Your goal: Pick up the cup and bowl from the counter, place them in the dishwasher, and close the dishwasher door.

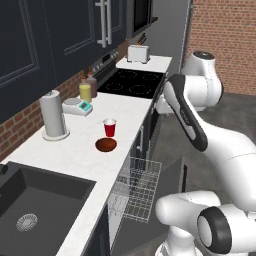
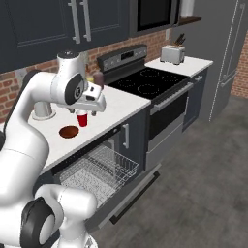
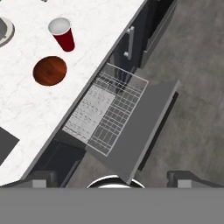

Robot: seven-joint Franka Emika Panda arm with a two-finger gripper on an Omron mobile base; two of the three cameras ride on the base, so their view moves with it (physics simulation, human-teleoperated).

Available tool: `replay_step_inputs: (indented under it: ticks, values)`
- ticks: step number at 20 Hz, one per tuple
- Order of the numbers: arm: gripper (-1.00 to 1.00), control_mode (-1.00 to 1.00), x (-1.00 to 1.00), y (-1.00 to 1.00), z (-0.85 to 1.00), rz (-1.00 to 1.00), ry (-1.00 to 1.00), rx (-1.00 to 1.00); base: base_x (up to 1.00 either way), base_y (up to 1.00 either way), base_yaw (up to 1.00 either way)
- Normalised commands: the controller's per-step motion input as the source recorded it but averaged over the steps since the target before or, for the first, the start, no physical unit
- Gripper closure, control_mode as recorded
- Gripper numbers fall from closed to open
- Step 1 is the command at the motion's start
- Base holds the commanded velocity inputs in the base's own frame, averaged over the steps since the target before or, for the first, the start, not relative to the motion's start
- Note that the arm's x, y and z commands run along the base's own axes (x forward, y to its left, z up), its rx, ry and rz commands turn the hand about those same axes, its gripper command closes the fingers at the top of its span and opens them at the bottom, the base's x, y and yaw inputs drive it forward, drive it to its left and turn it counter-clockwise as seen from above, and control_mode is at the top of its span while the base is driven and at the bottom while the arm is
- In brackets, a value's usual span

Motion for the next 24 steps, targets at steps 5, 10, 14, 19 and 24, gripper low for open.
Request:
replay_step_inputs:
  ticks: [5, 10, 14, 19, 24]
  values:
    - [-1.0, -1.0, 0.2, 0.03, 0.0, -0.04, 0.0, 0.08, 0.0, 0.0, 0.0]
    - [-1.0, -1.0, 0.47, 0.27, -0.07, -0.04, 0.01, 0.06, 0.0, 0.0, 0.0]
    - [-1.0, -1.0, 0.66, 0.43, -0.24, -0.07, 0.04, 0.01, 0.0, 0.0, 0.0]
    - [-1.0, -1.0, 0.68, 0.4, -0.37, -0.09, 0.03, 0.0, 0.0, 0.0, 0.0]
    - [-1.0, -1.0, 0.44, 0.03, -0.32, -0.08, 0.0, 0.04, 0.0, 0.0, 0.0]
